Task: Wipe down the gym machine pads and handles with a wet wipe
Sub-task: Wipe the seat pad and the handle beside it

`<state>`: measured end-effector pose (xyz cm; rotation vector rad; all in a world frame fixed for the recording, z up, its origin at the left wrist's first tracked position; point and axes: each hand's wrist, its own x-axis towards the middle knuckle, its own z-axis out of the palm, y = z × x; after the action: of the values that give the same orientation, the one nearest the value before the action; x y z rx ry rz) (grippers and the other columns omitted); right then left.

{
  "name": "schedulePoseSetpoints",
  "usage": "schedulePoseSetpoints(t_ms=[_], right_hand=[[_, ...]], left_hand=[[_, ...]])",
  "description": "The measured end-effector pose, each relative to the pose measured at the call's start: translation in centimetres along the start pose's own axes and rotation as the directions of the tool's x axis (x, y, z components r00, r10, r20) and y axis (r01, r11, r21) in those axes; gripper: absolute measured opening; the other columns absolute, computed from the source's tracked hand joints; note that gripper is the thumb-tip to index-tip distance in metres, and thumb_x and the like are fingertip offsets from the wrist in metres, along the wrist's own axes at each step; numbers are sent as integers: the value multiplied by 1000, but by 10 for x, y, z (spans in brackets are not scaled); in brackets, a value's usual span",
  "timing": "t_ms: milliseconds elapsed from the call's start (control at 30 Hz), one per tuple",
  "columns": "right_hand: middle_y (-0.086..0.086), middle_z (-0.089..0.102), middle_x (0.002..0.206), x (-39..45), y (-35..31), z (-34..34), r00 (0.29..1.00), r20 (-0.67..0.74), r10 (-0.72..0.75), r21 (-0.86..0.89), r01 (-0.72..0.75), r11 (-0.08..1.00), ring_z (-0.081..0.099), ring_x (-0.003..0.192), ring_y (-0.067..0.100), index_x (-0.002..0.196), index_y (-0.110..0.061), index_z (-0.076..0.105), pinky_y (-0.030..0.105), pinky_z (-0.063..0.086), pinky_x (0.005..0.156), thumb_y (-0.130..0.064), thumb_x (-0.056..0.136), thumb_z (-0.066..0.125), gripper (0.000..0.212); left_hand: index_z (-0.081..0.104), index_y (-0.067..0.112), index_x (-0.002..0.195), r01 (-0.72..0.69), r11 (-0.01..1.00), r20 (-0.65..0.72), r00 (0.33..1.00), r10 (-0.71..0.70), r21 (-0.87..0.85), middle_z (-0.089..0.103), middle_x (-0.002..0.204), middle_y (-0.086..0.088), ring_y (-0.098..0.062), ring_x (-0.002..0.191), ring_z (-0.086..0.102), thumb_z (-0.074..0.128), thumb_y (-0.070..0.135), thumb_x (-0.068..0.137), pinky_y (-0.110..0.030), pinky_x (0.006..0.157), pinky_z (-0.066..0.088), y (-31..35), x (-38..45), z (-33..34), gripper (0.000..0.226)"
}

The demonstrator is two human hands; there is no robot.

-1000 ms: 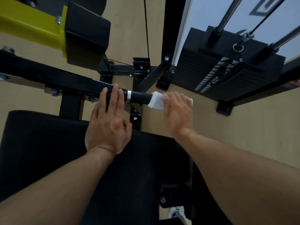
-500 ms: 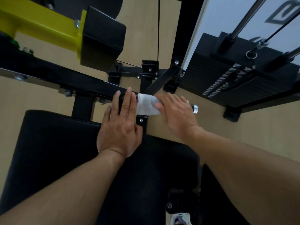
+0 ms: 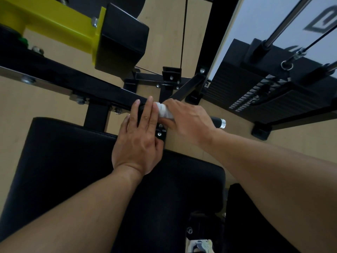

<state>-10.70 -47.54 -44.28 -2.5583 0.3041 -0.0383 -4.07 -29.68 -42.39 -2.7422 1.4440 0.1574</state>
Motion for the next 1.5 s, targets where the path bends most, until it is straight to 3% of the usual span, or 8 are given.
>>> schedulePoseSetpoints(t_ms=[233,367,467,733,967,1133,1333,1500], right_hand=[[-11,52,82,-46,57,-15,989,89,119,-174,-102,979,42,59,0,101,-26,43,29,43,61,-49,101,55,26],[-7,63,94,1,8,-12,981,180,71,-22,-69,997,59,72,10,110,-26,45,29,48,67,-49,99,60,29],[-8,61,90,18,-17,-6,990,129,56,28,-60,998,63,76,15,105,-26,43,36,52,73,-44,100,58,24],[-4,60,87,-56,59,-19,940,107,323,-258,-288,922,55,70,16,110,-20,49,32,40,66,-35,97,64,24],[-6,60,91,12,-11,-2,988,85,132,-31,-130,991,58,77,17,116,-22,51,34,45,71,-36,96,65,29],[-3,62,89,-28,32,-10,979,86,186,-184,-168,968,62,70,19,116,-19,48,31,45,62,-31,98,63,27],[3,58,91,-55,43,-17,877,78,474,-222,-449,866,53,74,24,103,-21,40,36,38,66,-15,98,58,20],[13,56,108,-67,29,-8,510,57,859,-112,-851,513,51,92,26,133,-8,44,35,40,75,-2,97,56,37]], left_hand=[[-6,10,160,-6,1000,-26,1000,6,4,-3,171,-8,-33,157,3,29,34,93,-51,122,28,0,0,0,79],[-6,11,160,-4,1000,-26,1000,4,2,-4,171,-8,-32,157,2,32,36,94,-49,123,27,0,-1,0,80],[-7,12,159,3,1000,-19,1000,-3,-1,-5,171,-7,-32,157,1,39,36,95,-49,123,26,1,-1,0,83],[-3,10,161,1,1000,-32,999,0,27,-3,171,-7,-33,157,3,36,35,93,-49,124,24,-1,-1,1,82],[-5,11,160,4,999,-23,1000,-3,53,-5,171,-8,-32,157,2,38,37,94,-49,123,26,0,-1,1,83],[-1,11,161,11,998,-32,999,-9,56,-2,171,-6,-32,157,4,40,34,95,-49,122,28,0,-1,1,82],[3,11,162,22,998,-42,999,-20,55,-1,171,-6,-31,157,5,39,35,95,-48,121,28,0,-1,1,79],[3,13,162,18,999,-34,999,-17,27,0,171,-2,-29,157,6,45,45,97,-46,122,26,-1,0,0,84]])
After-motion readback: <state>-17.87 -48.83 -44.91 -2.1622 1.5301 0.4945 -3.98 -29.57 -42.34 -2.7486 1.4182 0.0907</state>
